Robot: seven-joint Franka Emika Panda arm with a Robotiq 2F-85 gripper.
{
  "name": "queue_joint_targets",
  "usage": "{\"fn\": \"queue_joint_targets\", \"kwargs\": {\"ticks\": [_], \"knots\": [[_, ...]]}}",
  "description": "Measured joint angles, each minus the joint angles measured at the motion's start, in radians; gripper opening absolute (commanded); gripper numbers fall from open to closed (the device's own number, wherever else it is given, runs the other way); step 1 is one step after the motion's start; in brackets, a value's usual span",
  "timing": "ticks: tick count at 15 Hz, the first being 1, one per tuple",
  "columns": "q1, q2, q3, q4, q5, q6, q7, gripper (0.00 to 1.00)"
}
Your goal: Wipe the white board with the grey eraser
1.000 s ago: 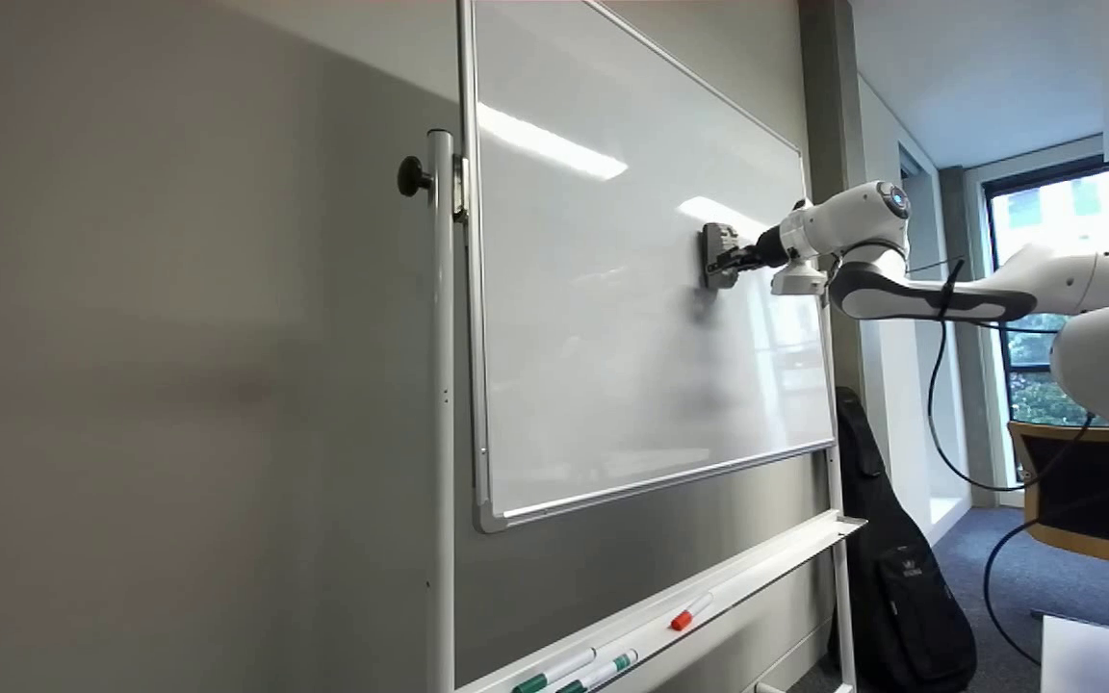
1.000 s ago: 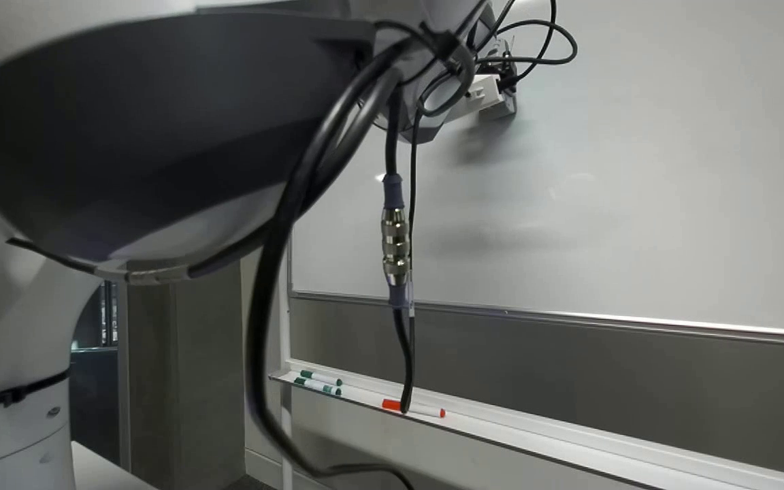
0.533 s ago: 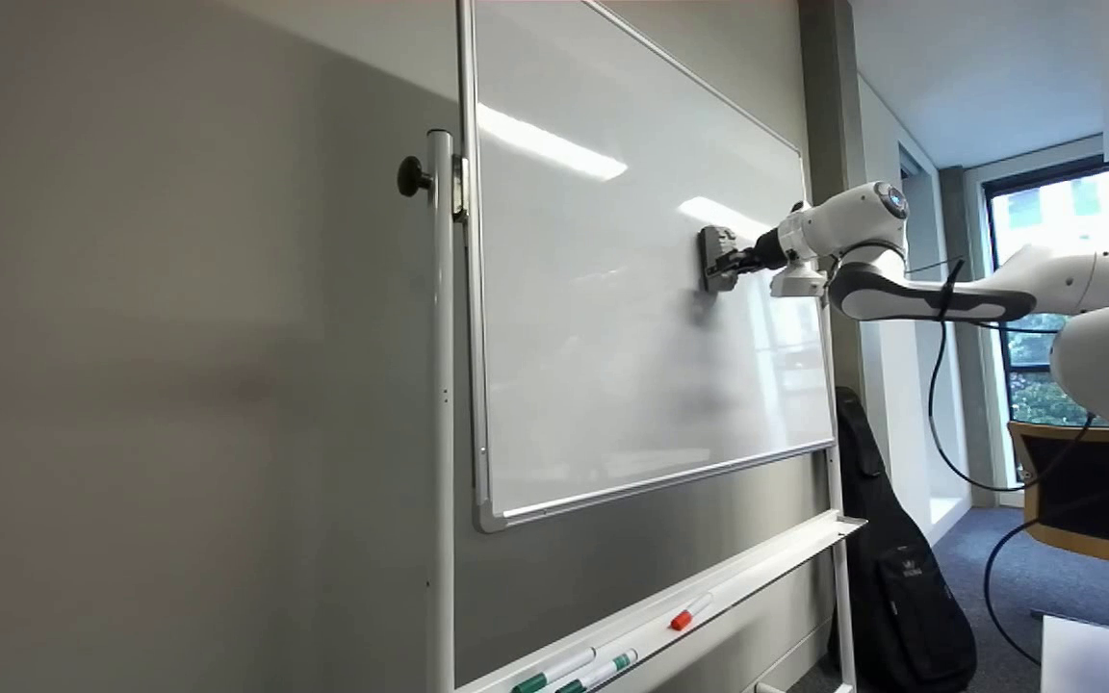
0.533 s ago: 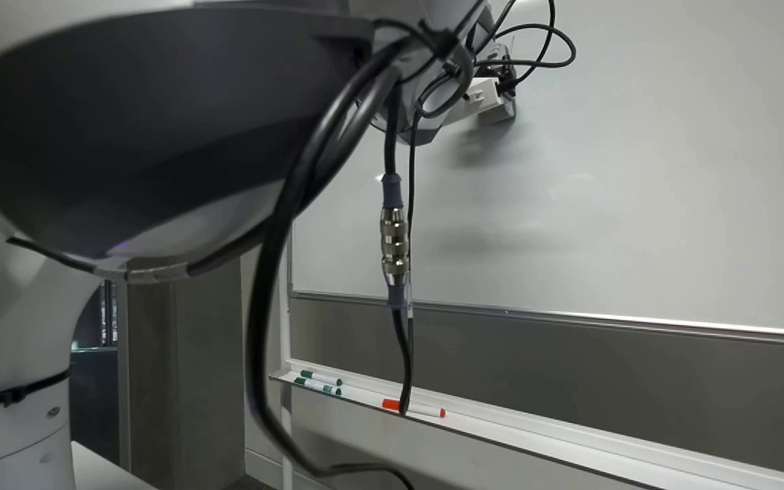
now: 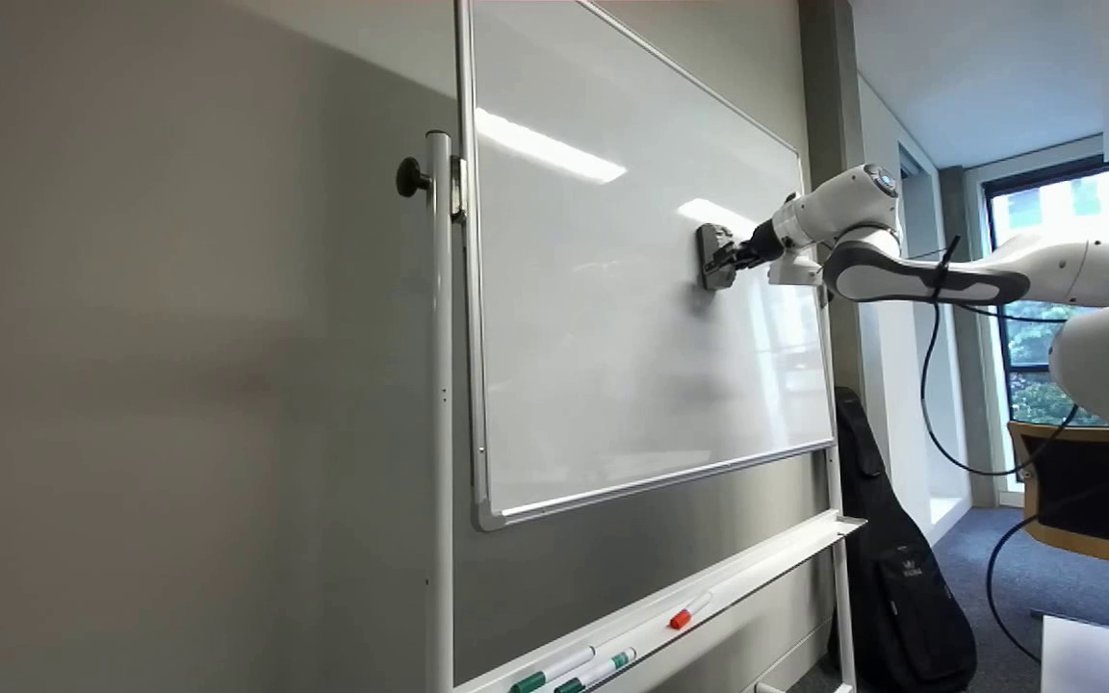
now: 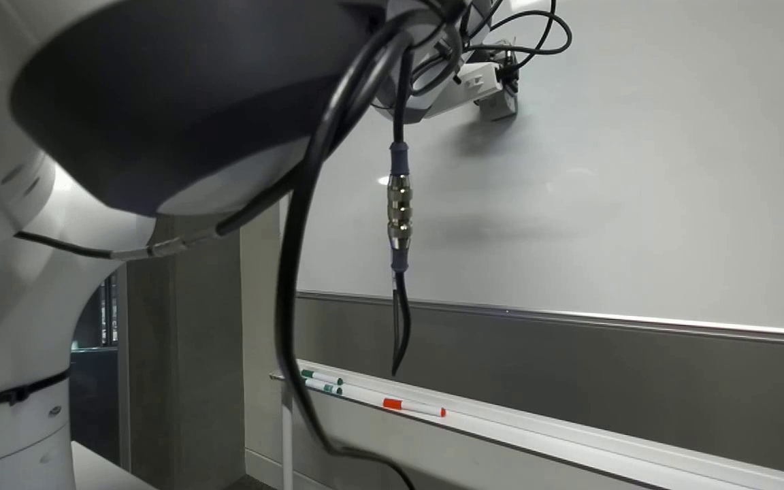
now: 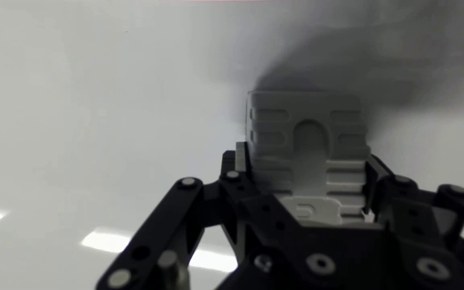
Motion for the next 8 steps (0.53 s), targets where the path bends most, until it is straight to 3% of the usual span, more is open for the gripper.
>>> {"fn": "queue_joint_targets", "kwargs": {"ticks": [8], "knots": [[0.028, 0.065, 0.053, 0.093, 0.040, 0.000, 0.000, 0.38]]}}
